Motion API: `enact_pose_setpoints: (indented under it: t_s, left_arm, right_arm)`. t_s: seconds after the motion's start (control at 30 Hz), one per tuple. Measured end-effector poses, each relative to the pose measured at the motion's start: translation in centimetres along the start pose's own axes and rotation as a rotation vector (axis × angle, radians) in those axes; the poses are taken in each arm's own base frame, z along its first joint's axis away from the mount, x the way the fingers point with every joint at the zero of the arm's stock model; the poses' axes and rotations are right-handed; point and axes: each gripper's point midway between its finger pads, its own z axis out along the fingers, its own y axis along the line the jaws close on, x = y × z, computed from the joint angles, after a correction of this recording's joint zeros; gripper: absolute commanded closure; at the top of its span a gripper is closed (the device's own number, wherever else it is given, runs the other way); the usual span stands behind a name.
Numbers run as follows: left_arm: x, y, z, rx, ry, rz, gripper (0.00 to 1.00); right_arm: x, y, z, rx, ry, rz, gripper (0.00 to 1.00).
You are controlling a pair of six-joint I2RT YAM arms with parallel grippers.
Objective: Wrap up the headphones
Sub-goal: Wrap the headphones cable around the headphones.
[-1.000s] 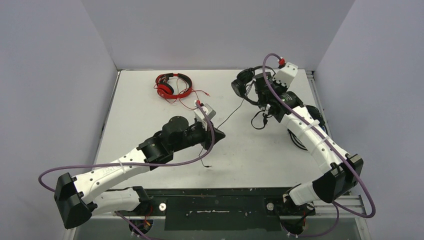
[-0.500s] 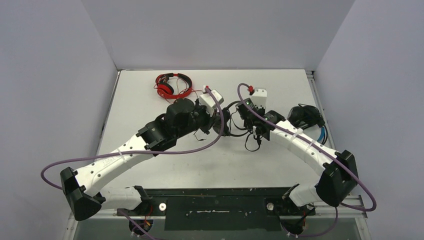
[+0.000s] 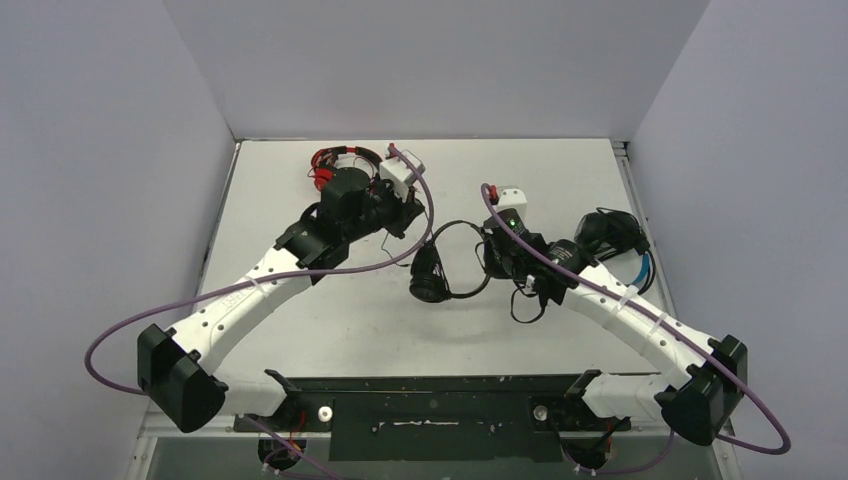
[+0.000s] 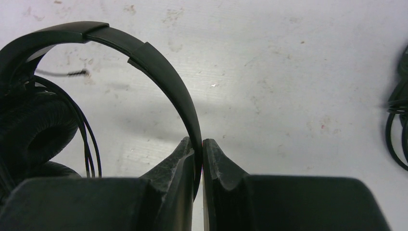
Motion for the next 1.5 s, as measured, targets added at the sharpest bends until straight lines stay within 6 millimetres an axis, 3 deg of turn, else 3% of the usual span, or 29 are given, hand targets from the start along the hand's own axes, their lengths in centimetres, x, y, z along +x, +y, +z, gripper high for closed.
enact_pose_setpoints:
  t_s: [0.2,0.47,0.87,1.07,1.5]
  left_arm:
    - [0.9,0.5,1.6,0.048,-0.013,-0.082,1.0]
    - [3.1,3.0,2.8,0.087,-0.043,-0.276,0.98]
    - [3.1,2.3,3.1,0.182,-0.145,-0.431,0.85]
    - [2.7,1.9,2.9,0.212,-0.192,-0.482,0.83]
    - [2.4,0.7,2.0,0.296,-0.274,-0.581,0.78]
  right_arm:
    - [0.7,2.1,-0.9,-0.101,0.024,-0.027,1.0]
    - [0.0,2.9,-2.5,-0.173,-0.006,-0.011,1.0]
    - [-1.0,4.2,-4.5,-0.269,-0.031,0.051,1.0]
    - [-3.5,4.8,-5.9,-0.305,-0.076,0.136,1.0]
    - [-8.3,3.7,-8.2,-0.331,-0.194,0.358,1.0]
